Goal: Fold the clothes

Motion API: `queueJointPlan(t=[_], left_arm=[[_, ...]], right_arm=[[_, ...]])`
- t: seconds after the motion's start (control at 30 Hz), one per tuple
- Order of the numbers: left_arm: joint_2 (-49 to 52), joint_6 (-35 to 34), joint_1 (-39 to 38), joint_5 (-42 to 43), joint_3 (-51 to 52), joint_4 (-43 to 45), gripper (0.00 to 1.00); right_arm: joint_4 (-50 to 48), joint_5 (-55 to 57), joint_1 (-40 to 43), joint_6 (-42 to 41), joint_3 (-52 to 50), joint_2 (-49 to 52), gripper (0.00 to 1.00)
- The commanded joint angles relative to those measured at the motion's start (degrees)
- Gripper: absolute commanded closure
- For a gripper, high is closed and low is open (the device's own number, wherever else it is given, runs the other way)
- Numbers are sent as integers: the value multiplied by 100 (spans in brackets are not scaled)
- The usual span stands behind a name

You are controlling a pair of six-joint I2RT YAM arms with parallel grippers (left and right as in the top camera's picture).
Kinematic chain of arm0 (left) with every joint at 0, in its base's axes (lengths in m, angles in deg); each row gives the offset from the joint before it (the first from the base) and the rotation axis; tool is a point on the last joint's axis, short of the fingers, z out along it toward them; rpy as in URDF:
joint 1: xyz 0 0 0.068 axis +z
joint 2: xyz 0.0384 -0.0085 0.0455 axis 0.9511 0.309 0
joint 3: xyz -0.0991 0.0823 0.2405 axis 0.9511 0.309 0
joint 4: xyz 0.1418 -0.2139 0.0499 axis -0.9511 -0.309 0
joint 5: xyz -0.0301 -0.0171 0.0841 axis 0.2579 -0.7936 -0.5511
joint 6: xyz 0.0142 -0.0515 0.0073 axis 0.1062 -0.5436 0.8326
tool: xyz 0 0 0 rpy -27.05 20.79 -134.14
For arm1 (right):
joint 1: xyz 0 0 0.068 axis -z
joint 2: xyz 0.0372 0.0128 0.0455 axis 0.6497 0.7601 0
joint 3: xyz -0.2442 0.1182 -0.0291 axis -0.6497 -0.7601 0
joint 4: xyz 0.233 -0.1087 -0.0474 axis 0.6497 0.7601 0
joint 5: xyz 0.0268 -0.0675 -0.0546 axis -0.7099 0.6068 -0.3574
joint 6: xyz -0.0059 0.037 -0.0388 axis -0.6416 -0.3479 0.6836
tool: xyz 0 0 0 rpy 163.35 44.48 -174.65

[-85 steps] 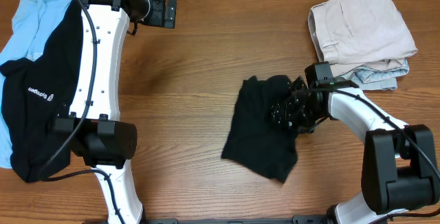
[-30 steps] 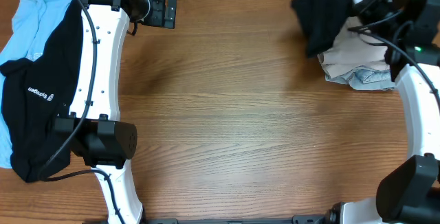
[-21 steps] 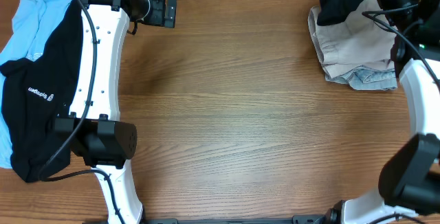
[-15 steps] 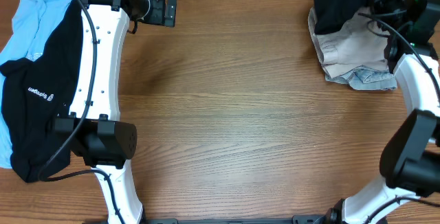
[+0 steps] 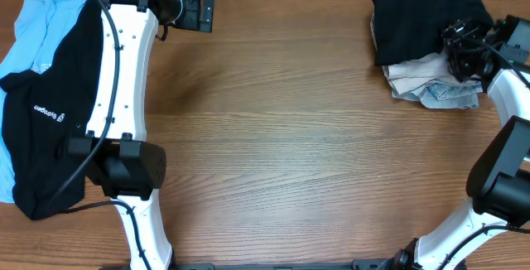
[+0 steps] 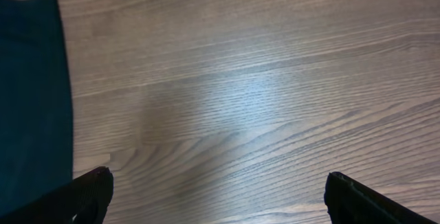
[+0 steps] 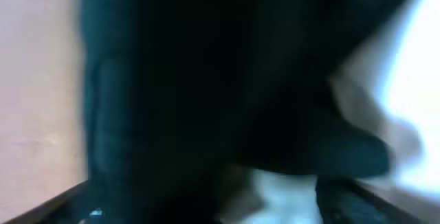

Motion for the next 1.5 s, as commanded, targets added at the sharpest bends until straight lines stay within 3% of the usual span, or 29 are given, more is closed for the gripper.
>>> queueJointPlan(t=[0.0, 0.47, 0.73, 0.87, 1.17, 1.47], left_arm=[[221, 50, 0, 129, -81, 15, 0], [232, 70, 0, 109, -81, 9, 0], [232, 70, 0, 107, -83, 13, 0], [232, 70, 0, 107, -83, 13, 0], [232, 70, 0, 107, -83, 11, 0], [232, 70, 0, 107, -83, 11, 0]], right_arm=[[492, 127, 197, 885, 142, -101, 5], [1322, 1034, 533, 1709, 146, -2238, 0], [1814, 496, 374, 2662, 146, -3960, 0], [2212, 175, 136, 2702, 146, -4828, 0], [4229, -470, -446, 2618, 146, -6275, 0], [6238, -181, -444, 2699, 142, -6489, 0]])
